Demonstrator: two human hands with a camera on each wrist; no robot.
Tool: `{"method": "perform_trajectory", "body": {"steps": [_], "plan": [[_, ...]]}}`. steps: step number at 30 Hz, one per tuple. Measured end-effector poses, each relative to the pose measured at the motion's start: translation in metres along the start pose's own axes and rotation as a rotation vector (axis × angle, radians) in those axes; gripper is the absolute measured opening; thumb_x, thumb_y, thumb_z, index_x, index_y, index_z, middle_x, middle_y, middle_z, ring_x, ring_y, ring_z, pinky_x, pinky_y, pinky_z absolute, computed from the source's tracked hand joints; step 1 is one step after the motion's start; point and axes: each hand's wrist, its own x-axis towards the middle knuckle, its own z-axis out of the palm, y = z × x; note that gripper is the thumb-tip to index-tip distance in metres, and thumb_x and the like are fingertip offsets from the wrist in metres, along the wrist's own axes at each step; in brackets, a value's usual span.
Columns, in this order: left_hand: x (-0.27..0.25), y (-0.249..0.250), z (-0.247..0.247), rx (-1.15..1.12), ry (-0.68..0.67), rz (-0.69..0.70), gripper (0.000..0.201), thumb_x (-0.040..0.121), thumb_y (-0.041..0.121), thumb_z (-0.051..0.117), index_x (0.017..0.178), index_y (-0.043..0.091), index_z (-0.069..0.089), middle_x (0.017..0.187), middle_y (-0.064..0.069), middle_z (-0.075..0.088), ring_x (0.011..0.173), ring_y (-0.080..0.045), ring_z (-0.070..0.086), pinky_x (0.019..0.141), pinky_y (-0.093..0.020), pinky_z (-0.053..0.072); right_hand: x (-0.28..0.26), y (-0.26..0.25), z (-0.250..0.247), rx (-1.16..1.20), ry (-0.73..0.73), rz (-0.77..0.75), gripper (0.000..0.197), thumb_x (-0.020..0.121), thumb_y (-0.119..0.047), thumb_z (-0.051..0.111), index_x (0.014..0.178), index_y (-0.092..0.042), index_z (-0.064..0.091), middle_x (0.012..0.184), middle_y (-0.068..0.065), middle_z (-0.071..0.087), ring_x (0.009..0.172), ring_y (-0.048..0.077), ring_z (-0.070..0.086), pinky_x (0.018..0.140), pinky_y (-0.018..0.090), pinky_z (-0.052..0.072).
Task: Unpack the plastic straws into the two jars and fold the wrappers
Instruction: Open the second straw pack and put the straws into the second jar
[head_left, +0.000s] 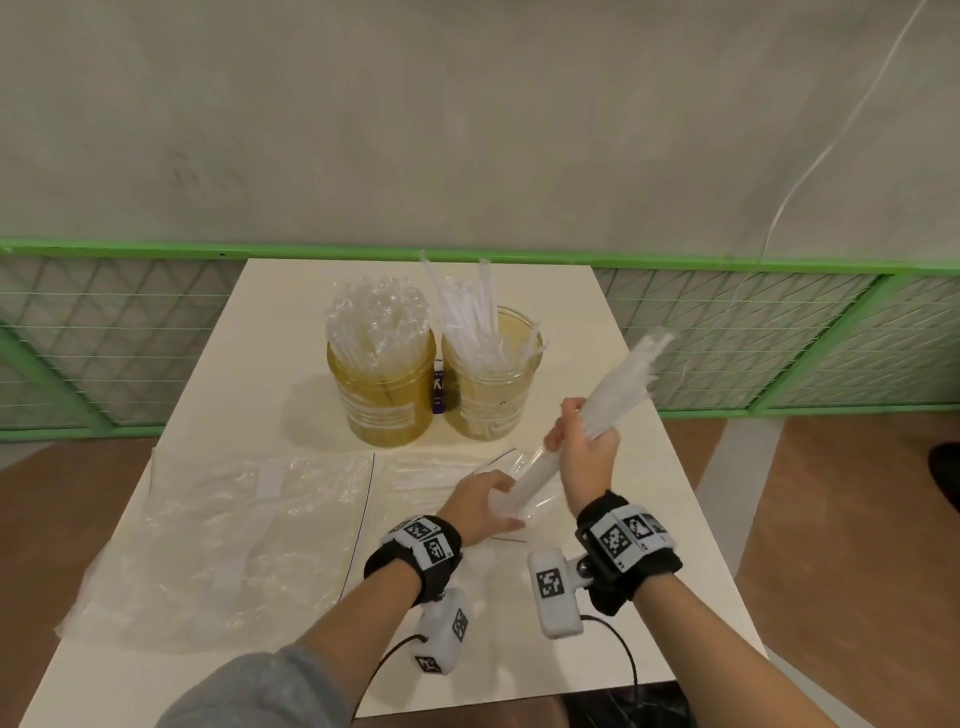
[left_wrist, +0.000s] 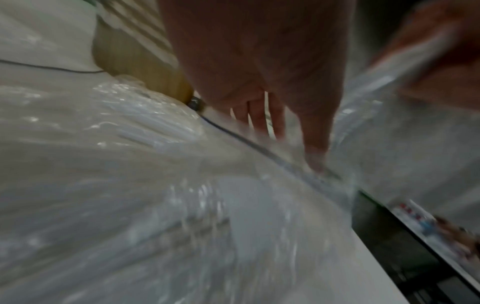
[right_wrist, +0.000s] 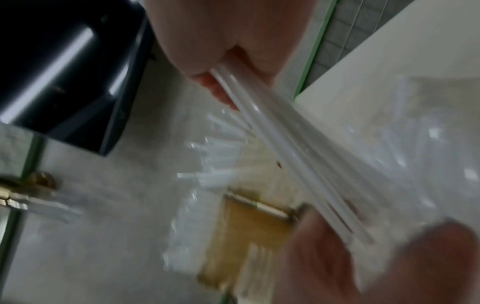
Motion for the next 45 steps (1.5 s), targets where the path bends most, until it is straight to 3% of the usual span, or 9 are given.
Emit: {"method": "perform_trajectory", "body": {"steps": [8,14,20,25,28,31,34,38,45], "plan": [[-0.001,0.004,-0.036,-0.59,0.291,-0.101,0.026,0.092,0.005,0.045,0.111,0.009,0.062,0.11,-0.011,0.066,0.11,-0.024,0.058,0.101,-0.034,0.044,0.022,-0.06,-0.005,0.355,0.133,-0.125,0.021,0.094,-0.005,0.049,0.075,-0.015,0.05,0.047,-0.004,0.047,0.039,0.01,0.039,0.045,0.023,0.041],[-0.004,0.046,-0.054,-1.347,-0.14,-0.328,0.063,0.097,0.052,0.021,0.12,-0.001,0.047,0.121,-0.023,0.055,0.103,-0.034,0.058,0.089,-0.039,0.046,-0.007,-0.058,0.03,0.317,-0.028,-0.134,0.027,0.092,0.0,0.05,0.069,-0.013,0.047,0.047,-0.001,0.047,0.038,0.013,0.039,0.045,0.025,0.038],[-0.009,0.055,-0.057,-1.325,-0.203,-0.382,0.071,0.097,0.052,0.019,0.124,-0.005,0.052,0.087,-0.021,0.071,0.091,-0.034,0.061,0.089,-0.043,0.046,-0.026,-0.043,0.039,0.118,-0.122,-0.154,0.035,0.085,0.0,0.061,0.056,-0.017,0.051,0.047,-0.001,0.052,0.046,0.015,0.05,0.054,0.027,0.047],[-0.009,0.056,-0.063,-1.138,-0.33,-0.313,0.045,0.095,0.042,0.035,0.105,0.01,0.064,0.093,-0.012,0.068,0.088,-0.028,0.064,0.085,-0.045,0.05,-0.035,-0.029,0.037,0.022,-0.2,-0.162,0.028,0.087,0.003,0.058,0.065,-0.013,0.051,0.048,-0.002,0.052,0.048,0.01,0.053,0.056,0.02,0.049],[-0.01,0.055,-0.059,-1.029,-0.38,-0.359,0.04,0.096,0.043,0.035,0.095,0.015,0.063,0.074,-0.004,0.065,0.067,-0.017,0.062,0.06,-0.028,0.054,-0.032,-0.026,0.036,-0.014,-0.231,-0.155,0.028,0.088,0.0,0.058,0.065,-0.015,0.052,0.052,0.003,0.053,0.053,0.014,0.053,0.062,0.027,0.05],[-0.004,0.047,-0.056,-1.054,-0.261,-0.373,0.025,0.097,0.037,0.04,0.094,0.018,0.055,0.059,0.001,0.049,0.038,-0.004,0.037,0.029,-0.012,0.028,-0.032,-0.02,0.033,-0.083,-0.28,-0.148,0.023,0.084,-0.002,0.064,0.068,-0.016,0.056,0.062,0.001,0.061,0.063,0.013,0.06,0.065,0.027,0.05],[-0.003,0.039,-0.058,-1.019,-0.137,-0.379,0.018,0.096,0.025,0.044,0.086,0.012,0.05,0.061,-0.002,0.043,0.035,-0.003,0.034,0.028,-0.012,0.022,-0.03,-0.017,0.024,-0.075,-0.294,-0.173,0.004,0.076,-0.014,0.069,0.077,-0.013,0.065,0.08,-0.006,0.068,0.078,0.006,0.064,0.071,0.019,0.049],[-0.007,0.034,-0.056,-0.942,-0.018,-0.388,0.022,0.096,0.022,0.044,0.082,0.006,0.05,0.06,-0.005,0.043,0.034,-0.004,0.034,0.032,-0.012,0.02,-0.027,-0.012,0.019,0.064,-0.206,-0.068,0.027,0.069,-0.026,0.066,0.09,-0.008,0.067,0.077,-0.005,0.065,0.074,0.007,0.061,0.063,0.018,0.047],[-0.014,0.026,-0.045,-1.049,-0.052,-0.498,0.028,0.096,0.016,0.033,0.089,-0.003,0.054,0.066,-0.008,0.052,0.045,-0.011,0.045,0.036,-0.015,0.038,-0.025,-0.015,0.022,-0.127,-0.3,-0.067,0.019,0.062,-0.024,0.063,0.062,-0.005,0.061,0.061,-0.01,0.056,0.057,0.0,0.052,0.051,0.013,0.038]]}}
